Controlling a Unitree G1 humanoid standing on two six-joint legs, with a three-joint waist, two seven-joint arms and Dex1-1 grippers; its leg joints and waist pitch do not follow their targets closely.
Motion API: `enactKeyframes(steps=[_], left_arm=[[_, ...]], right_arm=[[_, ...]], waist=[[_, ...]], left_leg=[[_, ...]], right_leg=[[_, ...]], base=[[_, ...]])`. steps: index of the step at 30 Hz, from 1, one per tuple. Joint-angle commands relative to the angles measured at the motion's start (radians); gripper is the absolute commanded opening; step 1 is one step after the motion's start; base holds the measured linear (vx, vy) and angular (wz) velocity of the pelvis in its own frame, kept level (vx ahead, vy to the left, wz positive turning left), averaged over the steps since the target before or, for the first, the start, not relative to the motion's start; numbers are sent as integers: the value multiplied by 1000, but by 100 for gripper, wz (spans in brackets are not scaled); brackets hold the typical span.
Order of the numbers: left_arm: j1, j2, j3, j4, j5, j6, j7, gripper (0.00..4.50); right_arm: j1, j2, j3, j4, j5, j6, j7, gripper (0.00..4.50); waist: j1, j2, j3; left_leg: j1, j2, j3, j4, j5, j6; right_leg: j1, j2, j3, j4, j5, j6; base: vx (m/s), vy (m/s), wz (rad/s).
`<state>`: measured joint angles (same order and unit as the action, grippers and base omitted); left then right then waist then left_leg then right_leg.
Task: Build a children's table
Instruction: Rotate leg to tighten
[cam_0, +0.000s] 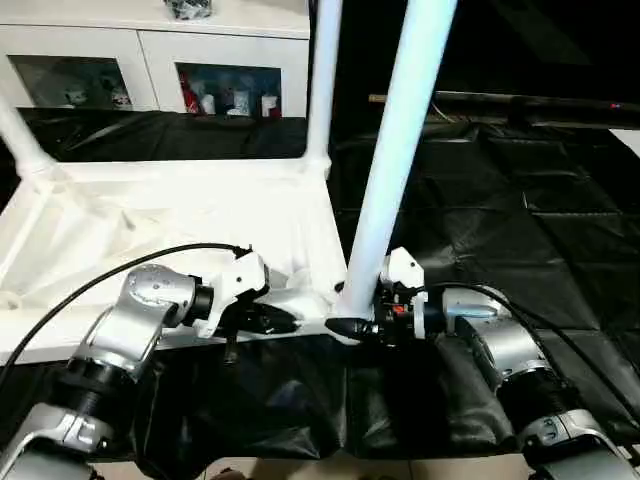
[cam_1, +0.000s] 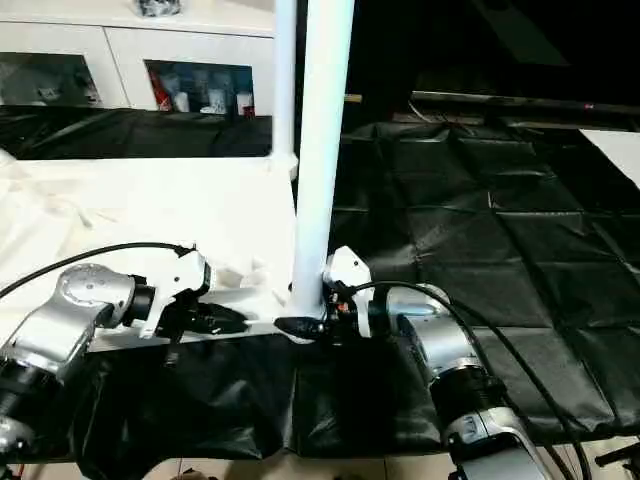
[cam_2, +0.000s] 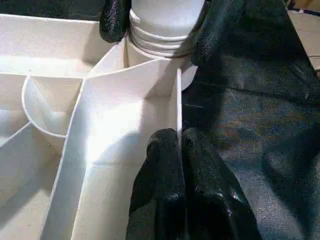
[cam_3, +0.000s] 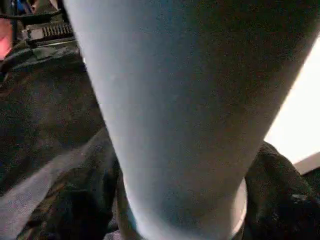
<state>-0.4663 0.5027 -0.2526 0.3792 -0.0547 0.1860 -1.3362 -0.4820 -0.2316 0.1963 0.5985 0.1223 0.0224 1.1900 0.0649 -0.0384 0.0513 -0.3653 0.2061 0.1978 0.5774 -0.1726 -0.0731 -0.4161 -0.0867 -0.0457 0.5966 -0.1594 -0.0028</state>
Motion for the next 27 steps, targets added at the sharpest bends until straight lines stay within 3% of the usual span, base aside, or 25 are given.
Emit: enactKeyframes(steps=[1,4,7,9,11,14,20,22,23,27], left_arm=[[-20,-18,-23,0,-15,-14,-4,0],[-23,-31,-23,14,-2,-19,18,0],[-31,-51,-15,24,4,-11,59,0],[-44,-75,-6,35,7,-1,103,0],[-66,-124,-3,50,28,18,184,0],[-81,-175,-10,55,48,34,253,0],[-94,-293,-15,58,61,75,388,0],[-91,-298,-21,55,59,71,381,0],[-87,-301,-26,49,59,71,379,0],[-78,-279,-33,43,60,39,339,0]], right_arm=[[3,17,35,-15,11,8,27,297],[17,48,13,-36,36,45,-3,277],[22,69,3,-28,23,28,-64,271],[19,97,-14,1,2,8,-155,270],[-4,157,-52,93,-46,-22,-382,269],[-18,209,-74,146,-70,-14,-528,269],[-42,296,-69,180,-102,-16,-674,269],[-44,300,-67,183,-101,-17,-664,269],[-43,303,-65,179,-99,-21,-651,304],[-46,279,-66,169,-85,-33,-594,344]], waist=[[2,19,-62],[2,19,-63],[0,19,-61],[-3,18,-59],[-10,19,-54],[-18,18,-52],[-30,19,-52],[-30,18,-53],[-29,19,-53],[-29,20,-54]], left_leg=[[18,26,-11,-74,-316,-6],[14,25,-10,-72,-290,0],[16,25,-10,-73,-309,-5],[20,23,-14,-75,-350,-21],[23,21,-18,-76,-384,-41],[25,17,-26,-76,-422,-51],[30,14,-27,-74,-467,-33],[24,13,-28,-76,-459,-21],[24,14,-27,-76,-457,-19],[21,15,-26,-77,-454,-15]], right_leg=[[43,-42,33,-65,-272,-220],[47,-40,32,-60,-235,-228],[43,-41,32,-63,-260,-225],[39,-45,32,-73,-348,-202],[31,-48,31,-84,-445,-172],[31,-50,25,-95,-556,-124],[20,-44,21,-107,-576,-105],[23,-45,21,-109,-578,-96],[23,-45,22,-109,-573,-96],[23,-45,24,-106,-549,-105]], base=[[0,0,0],[0,0,0],[0,0,0],[0,0,0],[0,0,0],[0,0,0],[0,0,0],[0,0,0],[0,0,0],[0,0,0]])
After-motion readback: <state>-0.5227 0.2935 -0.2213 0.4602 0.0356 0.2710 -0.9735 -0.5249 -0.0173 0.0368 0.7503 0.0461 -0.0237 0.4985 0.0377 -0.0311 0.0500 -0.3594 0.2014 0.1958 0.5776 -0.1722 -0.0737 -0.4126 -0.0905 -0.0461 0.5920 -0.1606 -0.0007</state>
